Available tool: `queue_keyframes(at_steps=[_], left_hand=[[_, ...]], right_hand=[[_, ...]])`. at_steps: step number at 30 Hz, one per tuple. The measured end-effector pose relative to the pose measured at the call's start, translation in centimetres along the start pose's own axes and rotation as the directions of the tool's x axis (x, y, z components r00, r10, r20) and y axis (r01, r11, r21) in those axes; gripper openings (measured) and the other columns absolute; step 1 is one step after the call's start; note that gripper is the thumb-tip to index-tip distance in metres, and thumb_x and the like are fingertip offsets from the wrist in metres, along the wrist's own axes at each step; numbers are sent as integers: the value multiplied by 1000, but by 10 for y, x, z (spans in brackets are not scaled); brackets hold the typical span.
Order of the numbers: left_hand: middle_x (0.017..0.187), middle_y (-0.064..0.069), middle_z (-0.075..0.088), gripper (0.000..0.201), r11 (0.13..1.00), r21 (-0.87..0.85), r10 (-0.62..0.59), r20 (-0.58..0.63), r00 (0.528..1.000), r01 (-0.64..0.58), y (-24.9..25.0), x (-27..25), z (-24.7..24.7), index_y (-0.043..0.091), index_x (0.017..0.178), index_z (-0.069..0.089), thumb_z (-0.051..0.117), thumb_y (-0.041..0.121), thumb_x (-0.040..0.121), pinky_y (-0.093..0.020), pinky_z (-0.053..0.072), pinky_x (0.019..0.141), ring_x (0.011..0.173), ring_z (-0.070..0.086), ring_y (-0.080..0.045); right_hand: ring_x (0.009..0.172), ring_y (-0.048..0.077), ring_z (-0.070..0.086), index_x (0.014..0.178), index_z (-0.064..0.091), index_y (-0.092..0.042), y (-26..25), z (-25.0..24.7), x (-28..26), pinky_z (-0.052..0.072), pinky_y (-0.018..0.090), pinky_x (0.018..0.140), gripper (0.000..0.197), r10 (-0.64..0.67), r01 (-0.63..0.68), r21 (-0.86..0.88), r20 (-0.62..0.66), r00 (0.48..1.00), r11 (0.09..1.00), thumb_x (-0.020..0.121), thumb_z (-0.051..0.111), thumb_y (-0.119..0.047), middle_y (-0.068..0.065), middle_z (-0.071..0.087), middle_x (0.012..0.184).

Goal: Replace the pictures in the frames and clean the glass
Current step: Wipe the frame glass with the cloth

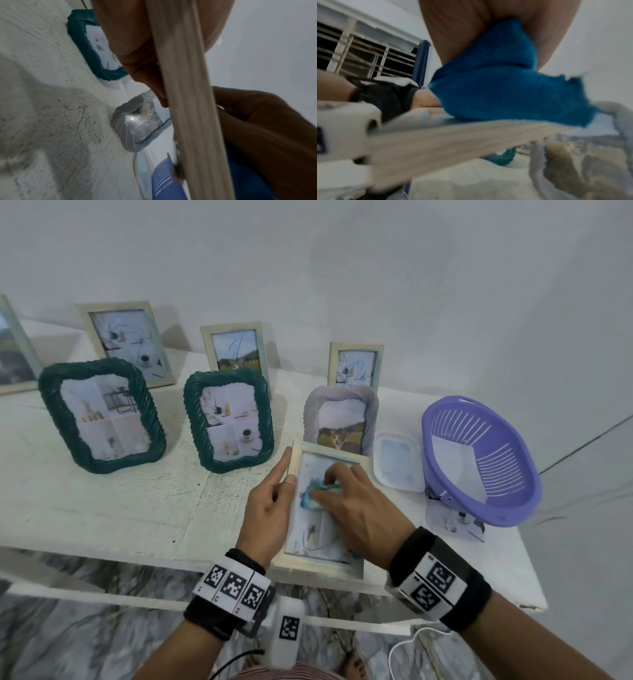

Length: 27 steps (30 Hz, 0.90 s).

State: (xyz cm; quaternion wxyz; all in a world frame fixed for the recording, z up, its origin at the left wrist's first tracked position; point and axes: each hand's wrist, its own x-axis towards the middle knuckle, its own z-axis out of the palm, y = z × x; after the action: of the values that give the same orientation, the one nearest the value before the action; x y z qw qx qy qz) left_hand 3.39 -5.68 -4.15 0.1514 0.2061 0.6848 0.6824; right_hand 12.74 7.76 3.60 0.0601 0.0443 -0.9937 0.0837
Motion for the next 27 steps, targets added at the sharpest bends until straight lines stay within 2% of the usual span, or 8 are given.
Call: queue_keyframes(at_steps=[4,7,10,13,16,19,23,27], left_hand=[[105,-1,43,44,998,-54,-42,46,998,45,1,3,-7,44,143,43,47,30,102,-46,46,82,94,44,-17],[105,0,41,43,998,-32,-46,-10,999,46,-5,6,-12,47,142,43,47,28,103,-39,39,80,92,42,-16],[106,-1,40,44,999,-28,-46,-18,999,46,-8,9,-13,49,142,43,48,37,100,-41,40,82,92,43,-17],[105,-1,38,43,999,-28,-31,-23,999,31,-5,9,-11,44,143,43,48,31,102,-39,38,83,92,40,-16],[103,-2,41,43,999,-40,-36,-7,999,36,-5,10,-12,43,144,43,47,30,103,-39,38,82,91,42,-17],[103,-1,41,44,999,-9,-32,2,999,32,-8,10,-13,50,141,42,48,32,102,-38,38,80,89,42,-16],[101,0,42,44,1000,-11,-27,-6,1000,27,-6,8,-11,52,140,42,48,35,101,-37,39,78,87,42,-16],[104,-1,39,44,999,-18,-30,-4,1000,30,-5,12,-11,48,142,42,49,36,100,-38,38,81,89,41,-16]], right_hand=[[90,22,45,112,63,-14,-18,3,-11,50,31,73,25,-131,129,30,115,985,991,91,51,-10,8,48,108],[95,22,46,114,64,-18,-13,0,-24,52,30,71,24,-202,194,63,189,961,979,90,60,-13,6,47,109],[92,23,45,109,66,-16,6,-4,-17,55,34,66,21,-89,94,-32,116,989,995,89,58,-14,8,48,109],[85,27,45,102,66,-11,6,-4,-6,53,40,65,22,13,-12,-90,16,1000,996,83,58,-6,12,49,106],[92,23,47,109,65,-14,-14,4,-13,53,32,73,22,-69,70,-4,76,995,998,88,59,-9,9,49,109],[92,21,46,114,65,-18,-21,3,-25,49,27,71,25,-197,184,88,165,966,979,90,61,-12,6,48,108],[91,23,47,103,69,-18,3,-3,-17,53,35,69,19,-131,133,-7,92,987,991,86,63,-11,8,50,107],[90,23,46,105,69,-17,-8,-1,-14,50,35,70,21,-131,125,71,85,988,990,88,61,-7,8,48,106]])
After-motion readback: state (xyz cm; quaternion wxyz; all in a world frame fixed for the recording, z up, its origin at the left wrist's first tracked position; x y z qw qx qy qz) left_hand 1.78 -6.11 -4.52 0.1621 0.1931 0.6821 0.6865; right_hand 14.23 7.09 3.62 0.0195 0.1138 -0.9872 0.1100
